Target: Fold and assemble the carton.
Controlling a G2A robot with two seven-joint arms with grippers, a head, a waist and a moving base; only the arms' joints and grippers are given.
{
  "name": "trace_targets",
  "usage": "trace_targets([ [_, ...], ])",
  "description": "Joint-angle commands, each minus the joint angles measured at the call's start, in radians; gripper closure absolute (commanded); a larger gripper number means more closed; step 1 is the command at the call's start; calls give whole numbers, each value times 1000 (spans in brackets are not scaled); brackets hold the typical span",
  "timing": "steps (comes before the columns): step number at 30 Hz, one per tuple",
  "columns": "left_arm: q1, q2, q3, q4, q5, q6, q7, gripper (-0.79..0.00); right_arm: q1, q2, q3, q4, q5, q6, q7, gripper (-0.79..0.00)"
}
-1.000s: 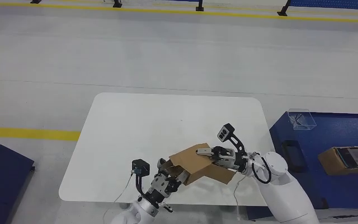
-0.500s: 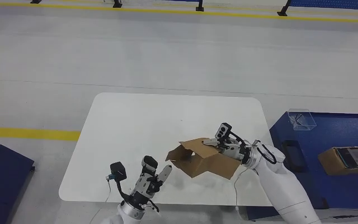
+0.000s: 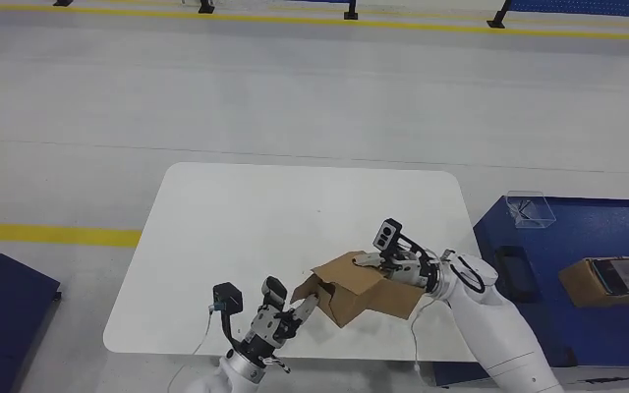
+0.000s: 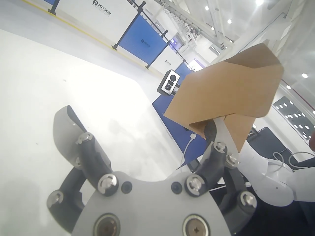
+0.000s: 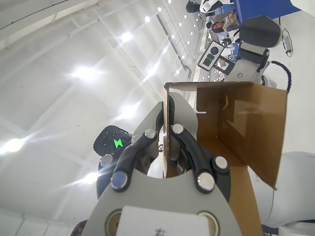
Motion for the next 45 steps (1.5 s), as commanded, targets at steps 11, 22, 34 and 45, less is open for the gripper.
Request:
trace_targets([
  [11, -7, -3, 2, 1, -11, 15, 3, -785, -8, 6, 27, -15, -23, -48, -26, 0],
  [22, 3, -3, -15, -8, -27, 4, 14, -785, -45, 14, 58, -91, -165, -196, -141, 0],
  [34, 73, -6, -45, -89, 51, 139, 139, -785, -111, 22, 60, -176, -344, -338, -221, 0],
  [45, 56, -14, 0, -75, 131, 225, 100, -785, -139, 25, 62, -205, -414, -394, -253, 0],
])
